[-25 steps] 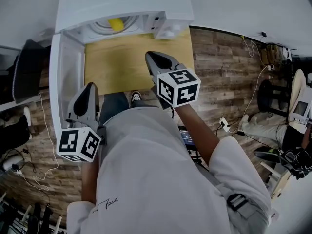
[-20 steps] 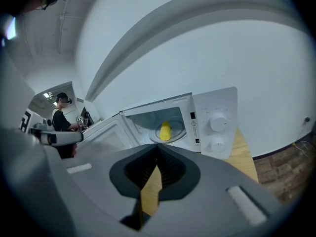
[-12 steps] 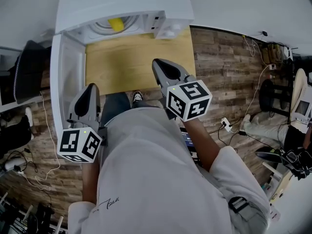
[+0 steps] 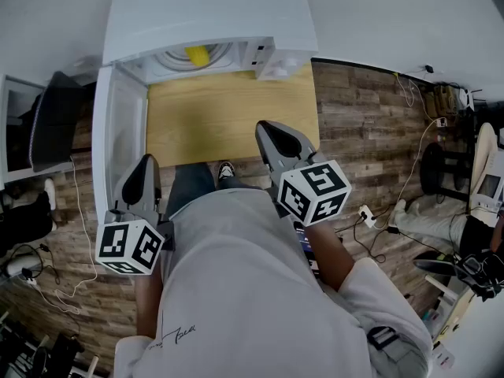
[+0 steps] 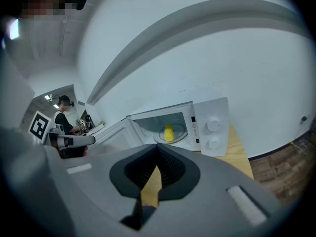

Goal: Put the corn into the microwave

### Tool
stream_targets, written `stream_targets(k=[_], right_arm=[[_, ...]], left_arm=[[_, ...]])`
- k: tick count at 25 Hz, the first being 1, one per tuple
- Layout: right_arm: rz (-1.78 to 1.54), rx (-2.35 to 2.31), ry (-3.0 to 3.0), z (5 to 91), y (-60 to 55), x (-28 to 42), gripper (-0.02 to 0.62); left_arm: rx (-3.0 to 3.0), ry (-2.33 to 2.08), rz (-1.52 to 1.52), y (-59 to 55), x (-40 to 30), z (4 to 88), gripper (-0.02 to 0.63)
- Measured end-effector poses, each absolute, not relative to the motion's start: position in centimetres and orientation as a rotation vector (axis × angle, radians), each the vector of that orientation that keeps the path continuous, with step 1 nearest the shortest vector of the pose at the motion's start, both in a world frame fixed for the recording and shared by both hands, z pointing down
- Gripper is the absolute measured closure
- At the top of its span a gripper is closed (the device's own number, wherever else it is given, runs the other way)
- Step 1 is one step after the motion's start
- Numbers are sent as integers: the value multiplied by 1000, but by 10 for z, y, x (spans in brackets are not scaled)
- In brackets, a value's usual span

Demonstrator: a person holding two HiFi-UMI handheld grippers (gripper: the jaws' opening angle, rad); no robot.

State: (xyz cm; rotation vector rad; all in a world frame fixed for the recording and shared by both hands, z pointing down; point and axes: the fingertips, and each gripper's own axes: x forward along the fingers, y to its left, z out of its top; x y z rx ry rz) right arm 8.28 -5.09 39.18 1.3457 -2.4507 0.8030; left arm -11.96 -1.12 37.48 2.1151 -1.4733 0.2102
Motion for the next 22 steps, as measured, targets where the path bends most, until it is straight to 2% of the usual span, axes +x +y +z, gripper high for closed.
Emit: stream_targets(k=[22], right_arm=[[726,1232,-2443,392,-49,71,594]], left_arm=[[2099,-1450,246,-10,-115,384,618]])
